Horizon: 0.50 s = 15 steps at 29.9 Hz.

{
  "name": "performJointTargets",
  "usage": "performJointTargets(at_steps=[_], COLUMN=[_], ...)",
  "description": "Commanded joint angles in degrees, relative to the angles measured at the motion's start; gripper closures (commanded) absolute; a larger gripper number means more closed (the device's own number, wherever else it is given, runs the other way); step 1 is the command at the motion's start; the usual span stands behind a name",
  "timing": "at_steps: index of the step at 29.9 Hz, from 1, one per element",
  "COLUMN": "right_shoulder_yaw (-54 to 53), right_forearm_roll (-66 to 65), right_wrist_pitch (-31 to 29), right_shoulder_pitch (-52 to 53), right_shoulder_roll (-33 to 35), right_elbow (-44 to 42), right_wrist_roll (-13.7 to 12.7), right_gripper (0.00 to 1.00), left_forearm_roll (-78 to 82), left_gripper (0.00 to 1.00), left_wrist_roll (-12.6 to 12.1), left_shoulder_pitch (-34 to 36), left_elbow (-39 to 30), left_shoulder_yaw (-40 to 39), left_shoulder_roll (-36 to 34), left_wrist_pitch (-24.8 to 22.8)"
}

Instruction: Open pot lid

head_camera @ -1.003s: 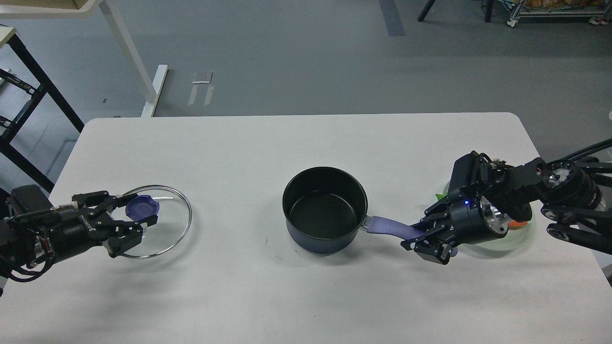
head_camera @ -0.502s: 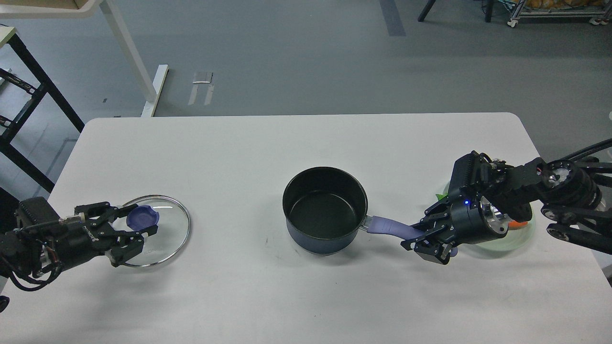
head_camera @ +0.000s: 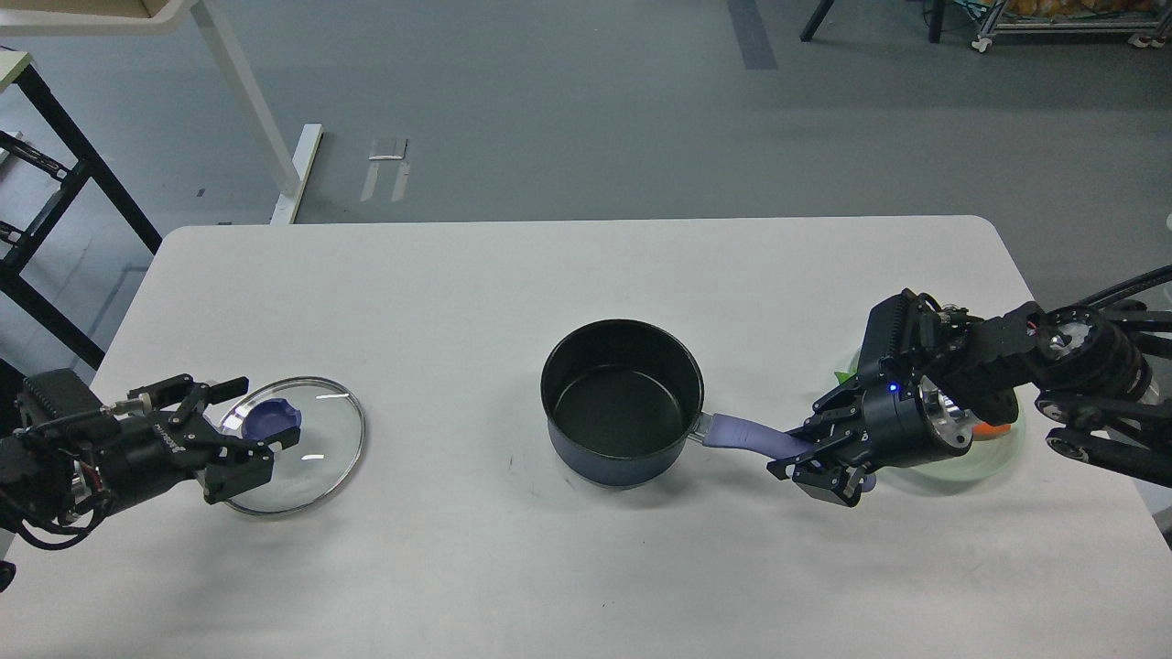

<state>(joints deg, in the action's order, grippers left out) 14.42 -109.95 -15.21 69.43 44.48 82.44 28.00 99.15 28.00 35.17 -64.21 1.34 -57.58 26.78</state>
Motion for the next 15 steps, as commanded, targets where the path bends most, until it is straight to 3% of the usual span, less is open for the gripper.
performJointTargets(at_steps=[1,4,9,11,15], right_shoulder_yaw=[0.0,0.0,0.0,0.0,0.0], right_forearm_roll=[0.0,0.09,0.09,0.09,0.18], right_wrist_pitch=[0.0,0.0,0.0,0.0,0.0], right_shoulder_pitch=[0.0,0.0,0.0,0.0,0.0], right_shoulder_roll=[0.08,0.08,0.08,0.08,0.08], right_elbow=[0.0,0.0,0.0,0.0,0.0], right_wrist_roll=[0.0,0.0,0.0,0.0,0.0], right_gripper=[0.68,0.68,0.68,0.68,0.66], left_forearm_roll=[-8.33,-20.79,-52.5,-68.14,-88.22], left_gripper=[0.01,0.01,0.01,0.01,0.01], left_wrist_roll=[0.0,0.0,0.0,0.0,0.0], left_shoulder_pitch=[2.96,7.97,13.34,13.35,13.08], left_elbow=[-7.31,-11.8,-11.99,-11.2,-7.08], left_shoulder_yaw=[-0.37,-0.81,-5.64,-7.49,-7.93], left_shoulder_roll=[-4.37,-6.49,-6.32,-5.45,-1.67], left_wrist_pitch=[-5.31,-14.0,-28.34,-30.81,-31.44])
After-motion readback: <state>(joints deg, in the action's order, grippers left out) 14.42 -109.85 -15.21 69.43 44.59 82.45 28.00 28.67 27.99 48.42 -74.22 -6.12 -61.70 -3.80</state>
